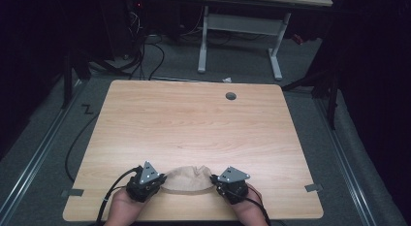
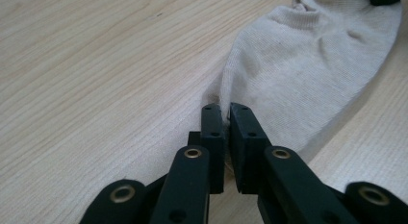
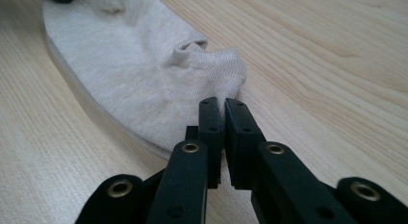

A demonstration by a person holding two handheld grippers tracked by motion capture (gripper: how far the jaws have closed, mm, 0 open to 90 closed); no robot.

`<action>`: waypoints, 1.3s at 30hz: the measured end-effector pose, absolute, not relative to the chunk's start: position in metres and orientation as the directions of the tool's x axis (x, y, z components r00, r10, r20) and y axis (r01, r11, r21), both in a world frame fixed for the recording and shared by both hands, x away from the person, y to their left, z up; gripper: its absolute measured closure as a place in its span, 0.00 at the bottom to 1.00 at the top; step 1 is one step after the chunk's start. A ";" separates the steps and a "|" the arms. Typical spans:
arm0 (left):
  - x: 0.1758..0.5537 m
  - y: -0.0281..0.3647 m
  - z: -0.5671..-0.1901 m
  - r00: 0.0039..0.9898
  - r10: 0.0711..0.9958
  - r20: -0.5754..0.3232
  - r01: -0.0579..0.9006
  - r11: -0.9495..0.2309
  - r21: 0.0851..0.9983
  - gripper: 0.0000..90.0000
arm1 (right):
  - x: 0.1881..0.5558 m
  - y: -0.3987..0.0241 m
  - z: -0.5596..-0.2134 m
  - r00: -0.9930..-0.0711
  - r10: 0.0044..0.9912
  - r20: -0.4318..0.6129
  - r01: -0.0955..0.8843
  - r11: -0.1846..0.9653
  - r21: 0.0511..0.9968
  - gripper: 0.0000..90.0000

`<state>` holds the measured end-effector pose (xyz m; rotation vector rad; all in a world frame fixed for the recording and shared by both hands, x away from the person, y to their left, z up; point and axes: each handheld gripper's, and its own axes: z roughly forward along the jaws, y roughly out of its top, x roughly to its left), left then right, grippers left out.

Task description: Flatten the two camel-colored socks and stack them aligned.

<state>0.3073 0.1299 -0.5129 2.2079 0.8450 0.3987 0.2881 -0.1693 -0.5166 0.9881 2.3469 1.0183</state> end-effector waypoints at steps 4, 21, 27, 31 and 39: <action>0.311 0.131 -0.515 0.733 0.680 0.022 0.459 -0.519 0.721 0.89 | 0.291 -0.169 -0.521 -0.669 0.740 -0.075 0.461 0.492 0.738 0.94; 0.320 0.148 -0.500 0.714 0.700 -0.014 0.442 -0.435 0.785 0.61 | 0.297 -0.189 -0.509 -0.602 0.798 -0.029 0.463 0.379 0.801 0.72; 0.340 0.183 -0.498 0.624 0.780 -0.046 0.483 -0.339 0.807 0.60 | 0.312 -0.214 -0.508 -0.526 0.850 -0.016 0.477 0.310 0.822 0.66; 0.350 0.199 -0.503 0.573 0.819 -0.043 0.511 -0.315 0.800 0.58 | 0.323 -0.231 -0.511 -0.466 0.884 -0.032 0.492 0.289 0.822 0.63; 0.364 0.224 -0.515 0.494 0.866 -0.072 0.581 -0.267 0.769 0.58 | 0.335 -0.261 -0.523 -0.366 0.930 -0.033 0.556 0.247 0.793 0.63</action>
